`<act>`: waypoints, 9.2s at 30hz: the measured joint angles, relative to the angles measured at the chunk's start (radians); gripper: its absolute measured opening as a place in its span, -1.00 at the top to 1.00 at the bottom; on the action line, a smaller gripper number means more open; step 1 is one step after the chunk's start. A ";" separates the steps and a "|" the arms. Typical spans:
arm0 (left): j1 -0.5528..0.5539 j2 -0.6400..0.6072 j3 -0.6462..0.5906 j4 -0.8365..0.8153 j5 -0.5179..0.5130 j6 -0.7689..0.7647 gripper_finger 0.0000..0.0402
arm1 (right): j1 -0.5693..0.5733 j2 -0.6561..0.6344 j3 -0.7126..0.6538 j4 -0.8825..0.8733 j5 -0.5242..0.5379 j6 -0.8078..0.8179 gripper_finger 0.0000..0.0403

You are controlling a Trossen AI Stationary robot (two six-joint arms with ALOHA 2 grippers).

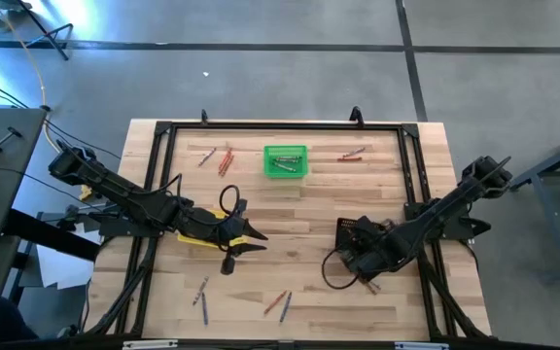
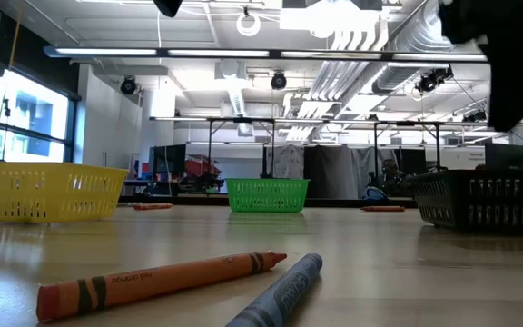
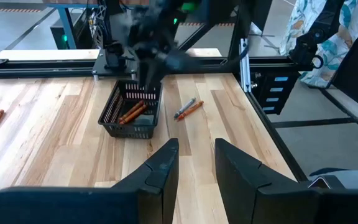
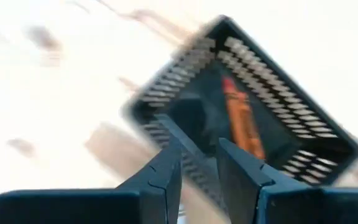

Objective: Sort crayons
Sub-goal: Put the gray crayon into the green basket, then put the orange crayon into the black basket

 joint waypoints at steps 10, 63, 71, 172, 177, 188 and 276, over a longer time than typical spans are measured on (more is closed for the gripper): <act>-0.005 0.001 0.000 -0.011 0.046 -0.001 0.55 | 0.035 0.058 0.048 0.126 -0.189 0.010 0.53; -0.146 0.001 0.000 -0.068 0.033 0.000 0.55 | 0.099 0.355 0.048 0.049 -0.480 0.176 0.53; -0.146 0.001 0.000 -0.070 0.033 0.000 0.55 | 0.098 0.400 0.052 0.072 -0.488 0.156 0.53; 0.262 -0.317 0.000 -0.545 0.049 0.056 0.55 | -0.965 0.387 0.063 1.096 -0.228 -1.351 0.72; 0.255 -0.317 0.000 -0.537 0.048 0.032 0.55 | -0.965 0.378 0.063 1.049 -0.271 -1.353 0.46; 0.186 -0.314 -0.027 -0.456 0.008 0.041 0.55 | -0.971 0.042 0.065 0.420 -0.266 -1.410 0.37; 0.295 -0.311 -0.250 0.126 0.022 0.391 0.55 | -1.364 0.430 0.072 0.245 -0.326 -1.735 0.65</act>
